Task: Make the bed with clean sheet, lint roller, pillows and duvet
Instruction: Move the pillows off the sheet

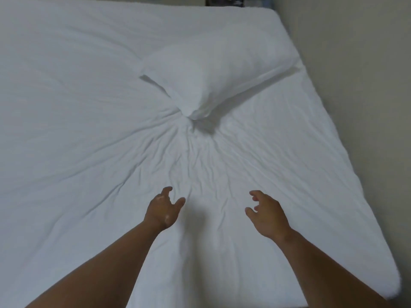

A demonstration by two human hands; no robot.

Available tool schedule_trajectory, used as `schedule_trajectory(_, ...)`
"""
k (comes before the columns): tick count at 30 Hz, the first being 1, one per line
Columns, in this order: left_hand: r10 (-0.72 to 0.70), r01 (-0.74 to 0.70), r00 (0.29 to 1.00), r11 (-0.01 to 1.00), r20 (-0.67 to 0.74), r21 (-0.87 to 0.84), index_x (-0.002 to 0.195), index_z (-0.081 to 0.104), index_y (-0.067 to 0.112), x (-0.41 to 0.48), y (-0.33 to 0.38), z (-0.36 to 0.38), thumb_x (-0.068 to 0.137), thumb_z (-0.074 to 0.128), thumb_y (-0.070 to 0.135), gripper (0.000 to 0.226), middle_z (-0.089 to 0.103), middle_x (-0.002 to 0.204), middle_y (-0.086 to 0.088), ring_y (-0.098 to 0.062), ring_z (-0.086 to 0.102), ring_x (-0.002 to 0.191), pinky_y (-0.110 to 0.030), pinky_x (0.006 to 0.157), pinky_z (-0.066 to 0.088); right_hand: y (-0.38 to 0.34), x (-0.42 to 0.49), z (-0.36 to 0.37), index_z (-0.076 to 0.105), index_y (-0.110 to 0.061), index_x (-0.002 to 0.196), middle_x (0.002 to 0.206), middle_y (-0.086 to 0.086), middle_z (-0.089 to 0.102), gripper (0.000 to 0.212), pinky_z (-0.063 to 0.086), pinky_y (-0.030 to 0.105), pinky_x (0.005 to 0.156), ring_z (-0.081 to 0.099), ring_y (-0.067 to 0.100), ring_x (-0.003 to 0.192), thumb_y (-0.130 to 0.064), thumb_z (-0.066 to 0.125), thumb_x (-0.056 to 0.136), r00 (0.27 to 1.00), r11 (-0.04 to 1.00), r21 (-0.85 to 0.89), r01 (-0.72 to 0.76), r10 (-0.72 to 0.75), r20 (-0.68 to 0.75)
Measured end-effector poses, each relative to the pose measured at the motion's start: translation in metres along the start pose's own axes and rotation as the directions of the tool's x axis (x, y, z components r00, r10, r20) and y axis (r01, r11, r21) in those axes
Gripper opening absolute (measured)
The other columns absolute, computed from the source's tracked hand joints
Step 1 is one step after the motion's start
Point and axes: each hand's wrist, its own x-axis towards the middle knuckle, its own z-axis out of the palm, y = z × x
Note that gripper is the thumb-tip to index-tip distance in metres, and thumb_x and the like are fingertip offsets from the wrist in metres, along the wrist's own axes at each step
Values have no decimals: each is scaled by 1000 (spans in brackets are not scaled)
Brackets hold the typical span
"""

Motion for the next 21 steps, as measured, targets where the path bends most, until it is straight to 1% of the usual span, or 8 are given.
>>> schedule_trajectory(3,-2,-7,996,995,-93,-104,147,40,19,51,40,-10,95,55,53,64,60,134,-11,-29,56,123,-35,101,41,-29,84,-7,53,-25,136,125,-5,62,50,50,31,95,63,14,103,-35,69,90,998,995,79,55,-58,34)
schedule_trajectory(5,-9,-24,986,981,-165,-192,144,45,19,91,65,-15,95,55,53,60,64,129,-9,-29,58,120,-37,103,44,-47,137,-7,59,-24,127,114,-7,66,44,53,34,94,66,16,100,-37,72,87,998,966,260,7,-21,51)
schedule_trajectory(8,-63,-32,970,923,-234,-383,135,53,21,145,93,-17,88,57,61,62,69,114,-1,-27,63,112,-45,100,50,-75,201,-3,68,-18,108,103,4,73,29,60,42,85,72,21,90,-35,72,85,992,785,608,-120,65,111)
schedule_trajectory(10,-108,-41,960,856,-257,-515,128,58,24,182,107,-19,74,54,74,73,69,110,2,-24,65,106,-49,94,54,-97,234,-1,69,-16,97,104,8,72,18,60,39,79,72,22,89,-32,69,90,990,709,695,-122,39,134)
schedule_trajectory(14,-117,-104,946,773,-301,-626,123,61,18,241,143,-30,67,49,82,86,67,117,-3,-24,67,101,-47,91,56,-142,281,2,68,-13,109,101,3,73,33,61,34,75,72,20,88,-42,64,95,985,593,796,-117,-30,168)
schedule_trajectory(17,-121,-135,948,685,-294,-716,139,46,5,261,172,-35,81,60,67,86,63,114,-8,-26,69,92,-44,90,57,-168,302,2,66,-13,103,100,6,75,34,61,38,81,74,23,93,-46,61,96,975,503,850,-154,-63,214)
schedule_trajectory(19,-140,-145,936,684,-324,-714,109,55,6,276,179,-35,85,68,48,49,63,93,-7,-30,69,93,-45,89,58,-182,313,0,67,-14,104,99,6,76,36,61,37,80,74,22,92,-48,61,95,973,462,872,-161,-73,218)
schedule_trajectory(21,-190,-109,927,686,-323,-719,108,59,3,284,182,-38,83,71,35,42,68,87,-8,-28,70,86,-40,82,60,-189,319,-2,67,-14,103,94,4,74,34,60,34,73,72,21,84,-46,63,93,978,449,879,-162,-47,204)
